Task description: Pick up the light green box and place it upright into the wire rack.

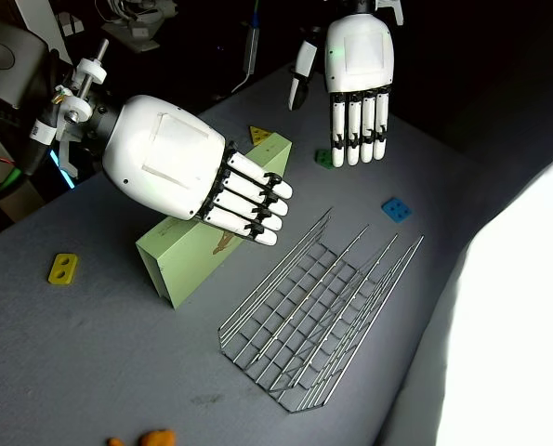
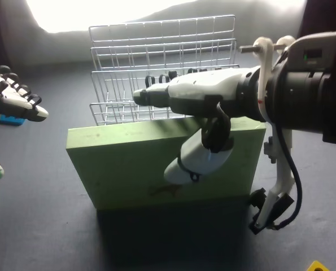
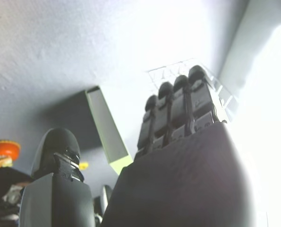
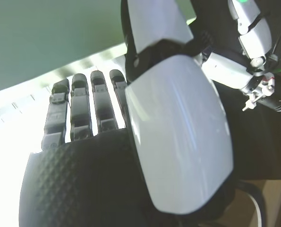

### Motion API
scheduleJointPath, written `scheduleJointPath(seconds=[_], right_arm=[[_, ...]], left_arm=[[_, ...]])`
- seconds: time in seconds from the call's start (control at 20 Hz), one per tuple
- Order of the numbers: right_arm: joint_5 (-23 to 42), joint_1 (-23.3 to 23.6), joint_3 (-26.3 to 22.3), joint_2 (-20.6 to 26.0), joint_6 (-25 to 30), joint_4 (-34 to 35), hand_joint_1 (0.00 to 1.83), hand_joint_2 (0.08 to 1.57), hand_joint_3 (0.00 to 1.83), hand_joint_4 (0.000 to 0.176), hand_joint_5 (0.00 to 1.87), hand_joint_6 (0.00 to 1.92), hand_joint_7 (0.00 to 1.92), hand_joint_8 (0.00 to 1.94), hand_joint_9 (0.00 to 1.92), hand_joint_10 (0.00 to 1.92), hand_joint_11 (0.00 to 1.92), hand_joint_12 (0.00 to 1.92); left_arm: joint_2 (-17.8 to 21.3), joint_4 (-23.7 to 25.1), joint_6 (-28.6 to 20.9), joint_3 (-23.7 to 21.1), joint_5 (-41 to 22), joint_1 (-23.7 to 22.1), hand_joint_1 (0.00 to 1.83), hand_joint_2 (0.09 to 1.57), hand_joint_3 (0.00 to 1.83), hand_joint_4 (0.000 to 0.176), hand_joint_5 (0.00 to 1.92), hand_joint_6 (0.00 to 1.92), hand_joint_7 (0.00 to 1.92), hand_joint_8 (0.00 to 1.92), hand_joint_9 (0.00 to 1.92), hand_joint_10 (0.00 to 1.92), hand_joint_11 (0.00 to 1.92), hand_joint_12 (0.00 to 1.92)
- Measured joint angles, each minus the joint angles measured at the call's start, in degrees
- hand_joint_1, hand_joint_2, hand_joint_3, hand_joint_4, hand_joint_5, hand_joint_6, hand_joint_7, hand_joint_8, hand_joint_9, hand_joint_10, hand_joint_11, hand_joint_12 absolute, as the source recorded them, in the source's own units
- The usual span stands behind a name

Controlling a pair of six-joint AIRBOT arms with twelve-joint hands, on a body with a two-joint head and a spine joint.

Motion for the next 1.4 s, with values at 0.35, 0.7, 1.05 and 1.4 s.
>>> scheduleJointPath(seconds=[0.35, 0.7, 1.05, 1.4], right_arm=[[-1.7, -0.7, 0.6, -0.3, -1.6, -0.2, 1.09, 0.99, 0.0, 0.0, 0.0, 0.0, 0.0, 0.0, 0.0, 0.0, 0.0, 0.0], [-2.6, -0.7, 1.2, -0.3, 2.0, -5.3, 1.13, 1.0, 0.0, 0.0, 0.0, 0.0, 0.0, 0.0, 0.0, 0.0, 0.0, 0.0], [-2.8, -1.1, 1.9, -1.0, 5.0, -5.3, 1.09, 1.02, 0.0, 0.0, 0.0, 0.0, 0.0, 0.0, 0.0, 0.0, 0.0, 0.0], [-1.2, -1.7, 2.5, -2.0, 8.9, -5.3, 1.08, 1.02, 0.0, 0.0, 0.0, 0.0, 0.0, 0.0, 0.0, 0.0, 0.0, 0.0]], left_arm=[[0.0, 0.0, 0.0, 0.2, -0.1, 0.1, 0.31, 1.15, 0.01, 0.018, 0.04, 0.0, 0.1, 0.01, 0.02, 0.01, 0.0, 0.03], [0.0, 0.0, 0.0, 0.3, -0.1, 0.1, 0.22, 1.11, 0.0, 0.0, 0.22, 0.01, 0.24, 0.01, 0.2, 0.02, 0.0, 0.52], [0.0, 0.0, 0.0, 0.3, -0.1, 0.1, 0.23, 1.11, 0.0, 0.0, 0.2, 0.0, 0.23, 0.0, 0.2, 0.01, 0.0, 0.5], [0.0, 0.0, 0.0, 0.3, -0.1, 0.1, 0.24, 1.11, 0.0, 0.0, 0.19, 0.0, 0.23, 0.0, 0.2, 0.01, 0.0, 0.49]])
